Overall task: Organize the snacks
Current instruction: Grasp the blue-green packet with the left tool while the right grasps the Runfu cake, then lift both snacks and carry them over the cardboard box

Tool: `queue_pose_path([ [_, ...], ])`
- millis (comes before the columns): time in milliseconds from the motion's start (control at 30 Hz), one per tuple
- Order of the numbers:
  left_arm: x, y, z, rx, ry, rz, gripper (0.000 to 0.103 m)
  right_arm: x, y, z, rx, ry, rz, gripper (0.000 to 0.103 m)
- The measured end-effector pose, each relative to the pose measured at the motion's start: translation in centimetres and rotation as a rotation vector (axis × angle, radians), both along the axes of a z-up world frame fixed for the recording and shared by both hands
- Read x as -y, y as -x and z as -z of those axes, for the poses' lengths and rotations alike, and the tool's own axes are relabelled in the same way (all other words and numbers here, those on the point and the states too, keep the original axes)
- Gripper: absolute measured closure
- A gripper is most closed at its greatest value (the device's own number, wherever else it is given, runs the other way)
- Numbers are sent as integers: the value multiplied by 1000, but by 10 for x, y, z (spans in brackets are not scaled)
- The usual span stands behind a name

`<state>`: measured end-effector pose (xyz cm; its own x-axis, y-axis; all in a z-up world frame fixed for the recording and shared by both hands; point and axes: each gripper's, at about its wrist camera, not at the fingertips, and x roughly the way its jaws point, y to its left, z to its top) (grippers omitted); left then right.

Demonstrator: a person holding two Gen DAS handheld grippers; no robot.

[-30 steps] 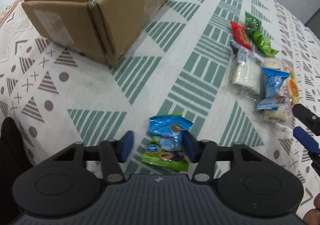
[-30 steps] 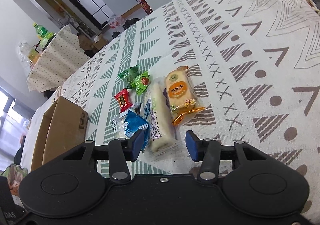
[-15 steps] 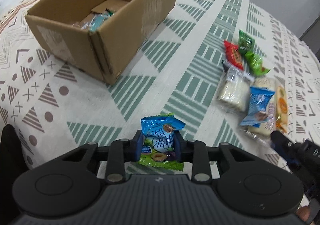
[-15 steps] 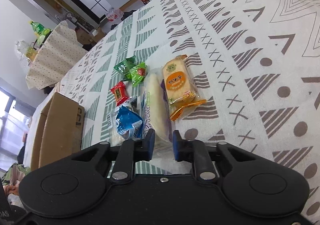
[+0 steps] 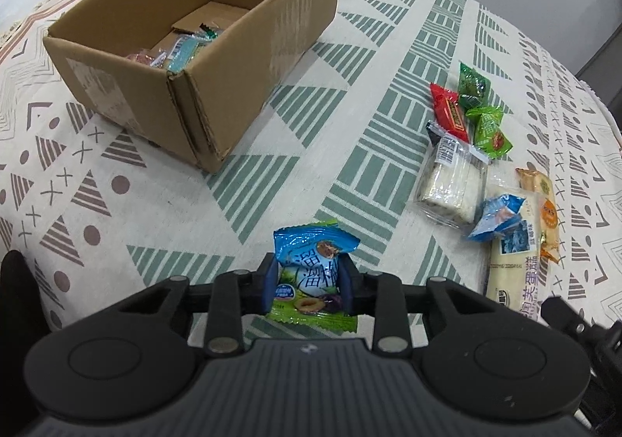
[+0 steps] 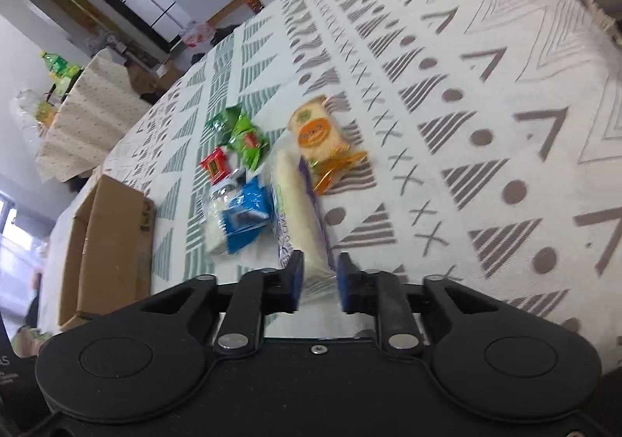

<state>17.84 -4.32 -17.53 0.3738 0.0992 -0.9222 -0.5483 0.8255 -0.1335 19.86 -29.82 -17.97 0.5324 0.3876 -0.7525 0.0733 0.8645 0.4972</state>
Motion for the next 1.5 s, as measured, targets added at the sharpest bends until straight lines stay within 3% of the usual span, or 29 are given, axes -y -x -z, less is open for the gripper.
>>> queue_pose_path([
  [33, 0, -1, 2, -4, 1, 3, 71, -1, -1, -1, 11, -1, -6, 56],
  [67, 0, -2, 3, -12, -4, 6, 71, -2, -3, -1, 20, -1, -12, 50],
  [300, 3, -8, 18, -81, -5, 33, 64, -18, -21, 6, 15, 45, -62, 50],
  [533, 7, -7, 20, -83, -29, 64, 63, -43, -35, 18, 14, 137, -147, 50],
  [600, 6, -8, 20, -95, -32, 89, 67, -47, -35, 19, 16, 157, -162, 51],
  [667, 4, -11, 18, -102, -28, 111, 71, -49, -35, 20, 8, 162, -174, 66],
  [767, -1, -13, 9, -85, -26, 136, 72, -48, -33, 21, -15, 146, -182, 74],
  [1233, 4, -25, -39, 35, -27, 327, 73, -43, -11, -7, 24, 148, -135, 78],
  [1500, -6, -31, -59, 81, -35, 369, 73, -39, -3, -30, 60, 162, -69, 77],
])
